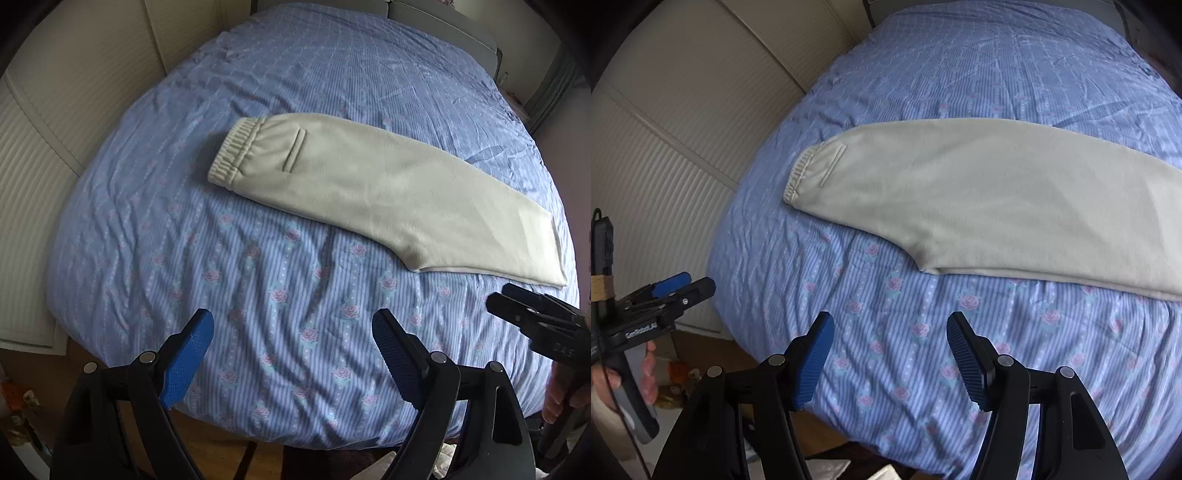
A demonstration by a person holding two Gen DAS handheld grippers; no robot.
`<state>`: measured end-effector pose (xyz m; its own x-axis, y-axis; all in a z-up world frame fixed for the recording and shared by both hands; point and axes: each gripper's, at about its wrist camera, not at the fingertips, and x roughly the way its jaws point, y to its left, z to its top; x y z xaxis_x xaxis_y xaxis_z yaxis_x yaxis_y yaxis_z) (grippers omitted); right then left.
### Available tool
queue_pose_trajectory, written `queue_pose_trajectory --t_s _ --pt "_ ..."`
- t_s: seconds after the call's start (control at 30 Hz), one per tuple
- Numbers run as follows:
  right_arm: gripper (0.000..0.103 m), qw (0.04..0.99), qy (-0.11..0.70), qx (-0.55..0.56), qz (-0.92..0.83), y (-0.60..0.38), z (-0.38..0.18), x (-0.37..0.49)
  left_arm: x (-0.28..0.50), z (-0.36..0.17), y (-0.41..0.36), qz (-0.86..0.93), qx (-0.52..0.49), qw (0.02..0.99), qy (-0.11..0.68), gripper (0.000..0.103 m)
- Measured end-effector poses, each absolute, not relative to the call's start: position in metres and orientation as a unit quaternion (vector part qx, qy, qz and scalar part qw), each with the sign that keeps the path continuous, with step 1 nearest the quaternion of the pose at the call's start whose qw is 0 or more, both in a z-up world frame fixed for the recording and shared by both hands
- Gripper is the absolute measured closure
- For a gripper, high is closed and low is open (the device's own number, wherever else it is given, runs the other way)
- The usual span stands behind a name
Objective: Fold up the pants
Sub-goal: 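Move both grippers toward the elastic waistband of the trousers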
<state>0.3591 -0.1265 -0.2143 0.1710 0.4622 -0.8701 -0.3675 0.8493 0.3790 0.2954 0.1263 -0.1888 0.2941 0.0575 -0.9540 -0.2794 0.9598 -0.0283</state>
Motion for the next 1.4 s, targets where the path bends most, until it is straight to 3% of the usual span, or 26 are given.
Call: queue_pose_trajectory --t_s 0.33,0.53,0.97,1.27,1.3,1.37,1.4 --pt "0.052 0.714 0.654 0.036 0.249 -0.079 -0.313 0.406 0.320 -0.248 0.132 0.101 -0.142 0.764 0.622 0.015" --pt "0.053 0.706 0.662 0.018 0.251 -0.061 -0.342 0.421 0.327 -0.262 0.148 0.111 -0.152 0.748 0.636 0.015" --pt "0.056 0.710 0.666 0.021 0.229 -0.053 -0.358 0.429 0.340 -0.261 0.158 0.107 -0.153 0.747 0.638 0.015" --pt "0.058 0.762 0.601 -0.020 0.241 -0.042 -0.334 0.433 0.341 -0.264 0.155 0.104 -0.130 0.741 0.651 0.015" --pt "0.060 0.759 0.605 -0.026 0.238 -0.041 -0.340 0.435 0.342 -0.265 0.154 0.104 -0.127 0.740 0.652 0.015" --pt "0.074 0.749 0.620 -0.020 0.231 -0.041 -0.354 0.439 0.343 -0.265 0.153 0.103 -0.125 0.741 0.651 0.015" --pt "0.086 0.745 0.627 -0.023 0.226 -0.041 -0.358 0.440 0.343 -0.265 0.152 0.103 -0.125 0.742 0.650 0.015"
